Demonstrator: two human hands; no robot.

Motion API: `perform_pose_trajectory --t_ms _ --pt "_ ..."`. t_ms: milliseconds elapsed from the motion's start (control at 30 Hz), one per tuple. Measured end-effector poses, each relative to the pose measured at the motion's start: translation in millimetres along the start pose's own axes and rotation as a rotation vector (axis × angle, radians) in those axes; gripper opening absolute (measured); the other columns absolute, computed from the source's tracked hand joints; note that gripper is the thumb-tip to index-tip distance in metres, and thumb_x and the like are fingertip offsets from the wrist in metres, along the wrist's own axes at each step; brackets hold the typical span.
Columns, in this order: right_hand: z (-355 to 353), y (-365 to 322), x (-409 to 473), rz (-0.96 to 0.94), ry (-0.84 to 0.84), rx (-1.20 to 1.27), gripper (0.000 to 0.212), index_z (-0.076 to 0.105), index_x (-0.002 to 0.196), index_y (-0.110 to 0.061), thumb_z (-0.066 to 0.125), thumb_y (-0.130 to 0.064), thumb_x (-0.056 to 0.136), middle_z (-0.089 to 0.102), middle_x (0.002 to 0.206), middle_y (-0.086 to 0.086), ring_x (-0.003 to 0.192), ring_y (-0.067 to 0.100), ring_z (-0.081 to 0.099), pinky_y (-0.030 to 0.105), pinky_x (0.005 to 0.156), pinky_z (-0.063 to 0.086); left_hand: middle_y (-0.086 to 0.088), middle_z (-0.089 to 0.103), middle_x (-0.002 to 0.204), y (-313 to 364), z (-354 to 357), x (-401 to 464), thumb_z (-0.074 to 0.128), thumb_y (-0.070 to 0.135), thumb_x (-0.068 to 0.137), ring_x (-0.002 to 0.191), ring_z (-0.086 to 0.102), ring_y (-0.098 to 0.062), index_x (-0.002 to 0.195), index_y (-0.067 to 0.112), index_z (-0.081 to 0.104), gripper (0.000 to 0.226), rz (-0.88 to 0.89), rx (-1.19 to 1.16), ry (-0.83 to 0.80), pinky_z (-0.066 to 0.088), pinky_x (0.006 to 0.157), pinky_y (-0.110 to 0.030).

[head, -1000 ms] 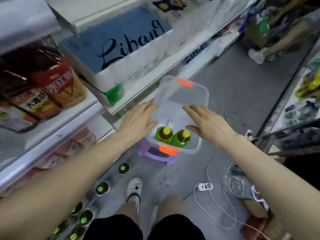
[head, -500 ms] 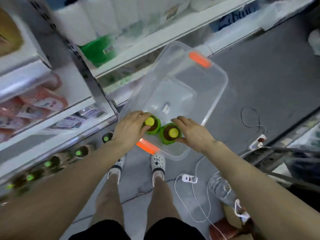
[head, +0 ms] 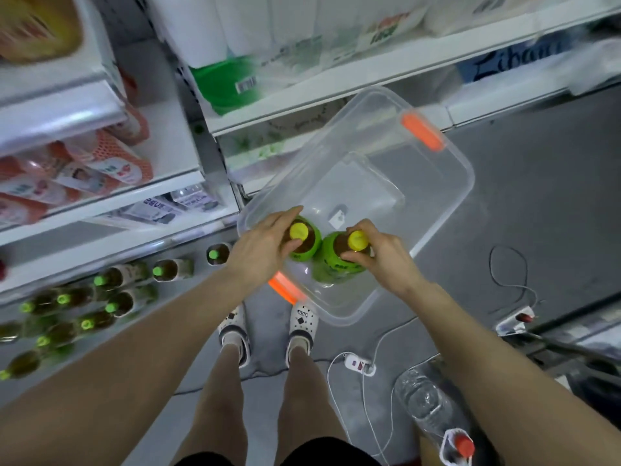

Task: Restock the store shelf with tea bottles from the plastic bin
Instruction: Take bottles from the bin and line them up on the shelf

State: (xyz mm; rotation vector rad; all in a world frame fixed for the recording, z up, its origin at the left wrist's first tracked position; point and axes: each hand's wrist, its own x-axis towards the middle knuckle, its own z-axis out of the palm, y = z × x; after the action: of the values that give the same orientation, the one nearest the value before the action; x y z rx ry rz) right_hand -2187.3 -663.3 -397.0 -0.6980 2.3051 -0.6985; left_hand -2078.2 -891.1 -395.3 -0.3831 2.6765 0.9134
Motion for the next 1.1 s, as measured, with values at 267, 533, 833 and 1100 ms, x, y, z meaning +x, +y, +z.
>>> perform_pose_trajectory --t_ms 267,533,833,1100 --pt "-106 -78 7 -0.135 0.095 0.113 0.046 0.057 0.1 -0.028 0.066 -0.063 0.072 0.066 0.092 -0.009 0.09 0.015 0.063 0.042 0.085 0.051 0.006 0.047 0.146 48 -36 -10 0.079 0.052 0.072 0.127 0.049 -0.011 0.152 0.03 0.027 0.098 0.112 -0.247 -0.187 0.038 0.108 -0.027" --pt "-129 -160 36 -0.254 0.018 0.643 0.015 0.057 0.106 -0.011 0.064 -0.012 0.093 0.068 0.083 -0.01 0.082 0.004 0.064 0.019 0.074 0.049 0.007 0.068 0.12 62 -96 -24 0.092 0.026 0.063 0.109 0.066 -0.008 0.132 0.022 0.05 0.081 -0.083 -0.867 0.042 0.053 0.096 -0.033" --pt "10 -81 38 0.248 -0.028 0.315 0.059 0.046 0.13 -0.017 0.075 -0.034 0.082 0.051 0.126 0.01 0.119 0.024 0.052 0.027 0.091 0.04 0.003 0.074 0.108 -3 -72 -92 0.093 0.029 0.054 0.098 0.07 -0.01 0.12 0.016 0.059 0.076 -0.451 -1.039 0.25 0.057 0.086 -0.027" --pt "77 -47 58 0.182 0.067 0.342 0.064 0.048 0.131 -0.016 0.074 -0.036 0.076 0.059 0.121 0.005 0.108 0.022 0.056 0.027 0.088 0.041 0.007 0.074 0.104 -37 -52 -104 0.085 0.021 0.063 0.094 0.071 -0.006 0.112 0.027 0.059 0.055 -0.527 -1.029 0.236 0.054 0.072 -0.014"
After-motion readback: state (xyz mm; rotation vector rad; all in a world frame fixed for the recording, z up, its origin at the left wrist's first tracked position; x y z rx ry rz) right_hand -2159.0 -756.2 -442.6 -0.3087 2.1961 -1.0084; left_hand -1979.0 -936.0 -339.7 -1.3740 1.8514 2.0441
